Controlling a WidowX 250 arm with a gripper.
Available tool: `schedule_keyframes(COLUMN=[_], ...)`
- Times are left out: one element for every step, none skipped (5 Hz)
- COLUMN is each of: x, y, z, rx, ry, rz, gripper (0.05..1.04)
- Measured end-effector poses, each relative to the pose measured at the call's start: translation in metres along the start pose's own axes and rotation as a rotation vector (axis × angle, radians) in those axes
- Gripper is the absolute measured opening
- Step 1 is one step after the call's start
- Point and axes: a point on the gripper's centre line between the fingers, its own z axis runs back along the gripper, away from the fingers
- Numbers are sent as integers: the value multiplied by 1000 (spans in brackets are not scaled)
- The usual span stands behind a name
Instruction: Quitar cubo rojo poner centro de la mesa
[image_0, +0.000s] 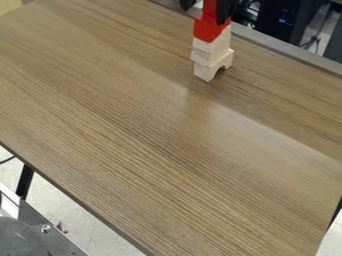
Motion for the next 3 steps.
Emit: schedule_keyframes(x=[-5,1,14], y=[0,0,-1], z=[-12,-10,-11], rx=[-5,-47,-64], ry=[36,32,8], rz=[1,0,-10], gripper=[999,999,999])
